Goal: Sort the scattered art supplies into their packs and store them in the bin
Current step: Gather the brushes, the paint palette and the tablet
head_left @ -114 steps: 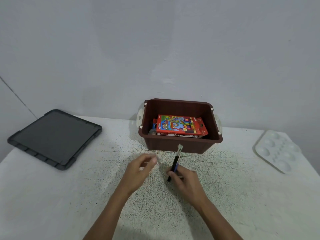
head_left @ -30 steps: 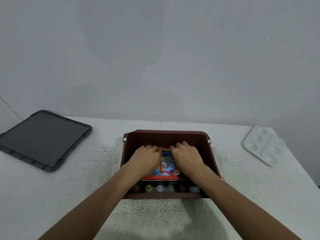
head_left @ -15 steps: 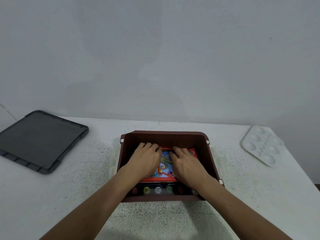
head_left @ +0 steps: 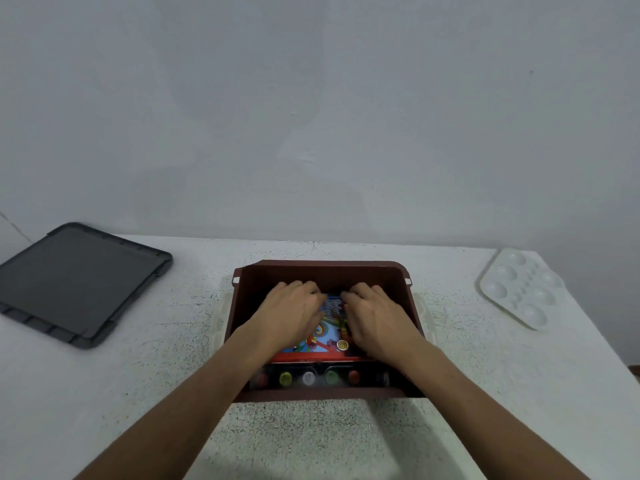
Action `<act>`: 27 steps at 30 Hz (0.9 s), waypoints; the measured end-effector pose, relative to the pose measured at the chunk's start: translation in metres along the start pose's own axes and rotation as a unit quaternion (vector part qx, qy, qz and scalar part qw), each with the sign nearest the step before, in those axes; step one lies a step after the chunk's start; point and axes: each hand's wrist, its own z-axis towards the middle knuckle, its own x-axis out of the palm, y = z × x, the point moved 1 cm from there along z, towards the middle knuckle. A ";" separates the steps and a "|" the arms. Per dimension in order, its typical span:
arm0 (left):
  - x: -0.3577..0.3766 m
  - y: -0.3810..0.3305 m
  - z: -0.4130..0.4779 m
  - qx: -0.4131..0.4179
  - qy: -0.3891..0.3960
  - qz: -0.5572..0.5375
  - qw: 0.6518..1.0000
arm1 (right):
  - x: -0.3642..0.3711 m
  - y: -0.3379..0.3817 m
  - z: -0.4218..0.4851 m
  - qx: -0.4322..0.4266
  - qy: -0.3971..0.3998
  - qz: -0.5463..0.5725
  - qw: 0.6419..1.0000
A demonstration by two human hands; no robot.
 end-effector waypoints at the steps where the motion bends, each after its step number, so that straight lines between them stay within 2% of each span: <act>1: -0.005 -0.003 0.002 0.002 -0.003 -0.016 1.000 | -0.007 -0.004 -0.002 0.004 -0.018 0.019 1.000; 6: -0.032 -0.031 0.022 0.017 -0.069 -0.108 0.992 | -0.043 -0.042 -0.022 0.053 -0.111 0.095 0.988; 11: -0.054 -0.081 0.055 0.033 -0.109 -0.194 0.974 | -0.062 -0.108 -0.049 0.144 -0.168 0.149 0.964; 15: -0.062 -0.128 0.092 0.035 -0.087 -0.253 0.963 | -0.074 -0.162 -0.077 0.225 -0.176 0.196 0.938; 20: -0.058 -0.185 0.139 0.011 -0.033 -0.367 0.929 | -0.072 -0.224 -0.112 0.302 -0.152 0.227 0.914; 23: -0.043 -0.216 0.175 0.003 0.009 -0.337 0.941 | -0.067 -0.261 -0.130 0.339 -0.133 0.256 0.895; 27: -0.016 -0.249 0.224 -0.028 0.069 -0.276 0.958 | -0.050 -0.305 -0.143 0.402 -0.121 0.338 0.843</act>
